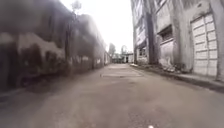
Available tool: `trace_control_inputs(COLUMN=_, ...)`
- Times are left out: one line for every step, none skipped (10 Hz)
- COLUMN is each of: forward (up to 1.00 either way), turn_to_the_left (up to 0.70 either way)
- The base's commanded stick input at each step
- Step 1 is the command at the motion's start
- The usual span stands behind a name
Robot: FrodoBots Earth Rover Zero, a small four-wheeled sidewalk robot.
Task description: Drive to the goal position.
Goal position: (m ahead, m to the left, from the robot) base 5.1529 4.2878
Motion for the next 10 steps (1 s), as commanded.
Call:
trace_control_inputs(forward=0.50, turn_to_the_left=0.00)
trace_control_inputs(forward=0.50, turn_to_the_left=0.00)
trace_control_inputs(forward=0.50, turn_to_the_left=0.00)
trace_control_inputs(forward=0.50, turn_to_the_left=0.00)
trace_control_inputs(forward=0.50, turn_to_the_left=0.00)
trace_control_inputs(forward=0.50, turn_to_the_left=0.00)
trace_control_inputs(forward=0.50, turn_to_the_left=0.00)
trace_control_inputs(forward=0.50, turn_to_the_left=0.00)
trace_control_inputs(forward=0.50, turn_to_the_left=0.00)
trace_control_inputs(forward=0.50, turn_to_the_left=0.00)
